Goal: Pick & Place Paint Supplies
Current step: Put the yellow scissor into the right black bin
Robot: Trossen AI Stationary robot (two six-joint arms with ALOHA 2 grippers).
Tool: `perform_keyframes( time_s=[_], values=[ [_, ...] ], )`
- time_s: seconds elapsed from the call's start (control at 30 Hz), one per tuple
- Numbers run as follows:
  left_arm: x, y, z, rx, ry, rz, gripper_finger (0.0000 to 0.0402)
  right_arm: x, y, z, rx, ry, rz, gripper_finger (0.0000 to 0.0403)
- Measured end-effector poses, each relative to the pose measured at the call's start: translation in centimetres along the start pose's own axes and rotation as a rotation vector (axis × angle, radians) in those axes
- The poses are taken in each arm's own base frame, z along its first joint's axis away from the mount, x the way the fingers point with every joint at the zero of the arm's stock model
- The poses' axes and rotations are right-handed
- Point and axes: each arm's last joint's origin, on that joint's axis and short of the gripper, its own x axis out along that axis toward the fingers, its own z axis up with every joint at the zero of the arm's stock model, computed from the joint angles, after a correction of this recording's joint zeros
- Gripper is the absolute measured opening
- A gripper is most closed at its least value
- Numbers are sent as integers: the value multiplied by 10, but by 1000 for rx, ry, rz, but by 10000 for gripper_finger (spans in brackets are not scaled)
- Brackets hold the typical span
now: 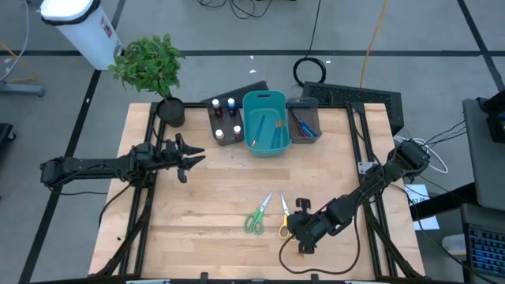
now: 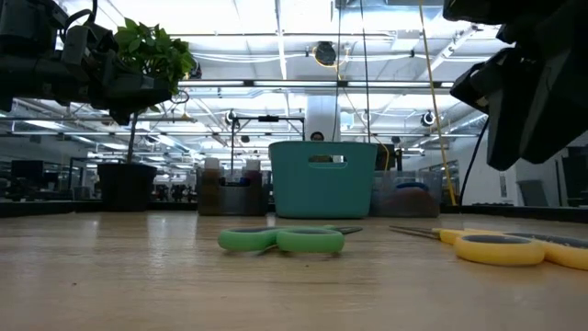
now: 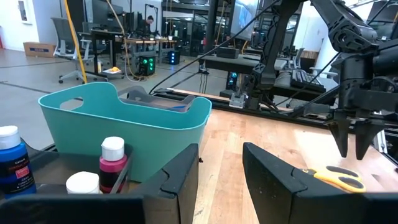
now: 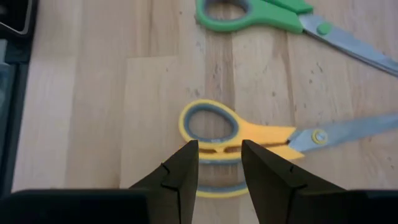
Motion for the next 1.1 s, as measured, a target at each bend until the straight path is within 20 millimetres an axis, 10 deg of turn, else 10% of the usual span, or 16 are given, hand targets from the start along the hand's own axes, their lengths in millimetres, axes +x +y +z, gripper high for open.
perform_keyframes(
  time_s=[1.1],
  values=[
    [0,0,0,-1,0,0,131,0,3,5,-34,-50,32,114]
  ],
)
